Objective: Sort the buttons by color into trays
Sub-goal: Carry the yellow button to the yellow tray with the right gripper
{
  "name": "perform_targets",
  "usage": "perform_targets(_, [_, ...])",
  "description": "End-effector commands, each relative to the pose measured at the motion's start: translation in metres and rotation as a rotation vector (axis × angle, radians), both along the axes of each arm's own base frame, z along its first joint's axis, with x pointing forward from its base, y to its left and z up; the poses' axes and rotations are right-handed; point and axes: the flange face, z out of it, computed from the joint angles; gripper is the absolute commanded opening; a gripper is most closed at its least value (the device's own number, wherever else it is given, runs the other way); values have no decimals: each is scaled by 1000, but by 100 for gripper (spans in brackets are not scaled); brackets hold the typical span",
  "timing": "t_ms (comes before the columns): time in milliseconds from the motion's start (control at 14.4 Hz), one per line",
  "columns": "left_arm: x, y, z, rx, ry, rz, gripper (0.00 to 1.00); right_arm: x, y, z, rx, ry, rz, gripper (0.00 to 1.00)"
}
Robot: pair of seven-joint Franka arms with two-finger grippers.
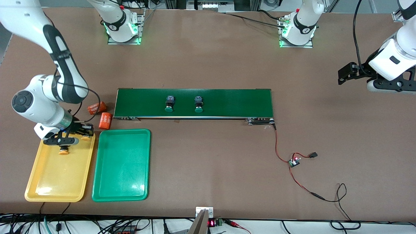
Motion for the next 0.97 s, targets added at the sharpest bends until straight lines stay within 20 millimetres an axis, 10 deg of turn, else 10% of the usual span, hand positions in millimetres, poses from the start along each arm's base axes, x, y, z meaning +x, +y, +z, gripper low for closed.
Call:
perform_targets(0, [-4,5,4,22,2,-11,100,10,-20,-17,-46,-44,40,0])
perform_targets(623, [-7,3,3,23,24,-15,100,21,-51,-14,-74,-84,47,2])
perform_targets(762, [-7,3,3,23,24,-15,100,28,-53,-9,-75,-99,43,36])
perform_targets(831, [-7,3,3,23,24,-15,100,30,-54,-9,-75,-103,39,72])
perform_targets(900, [-7,3,3,23,24,-15,100,31,-54,-9,-75,-106,36,81])
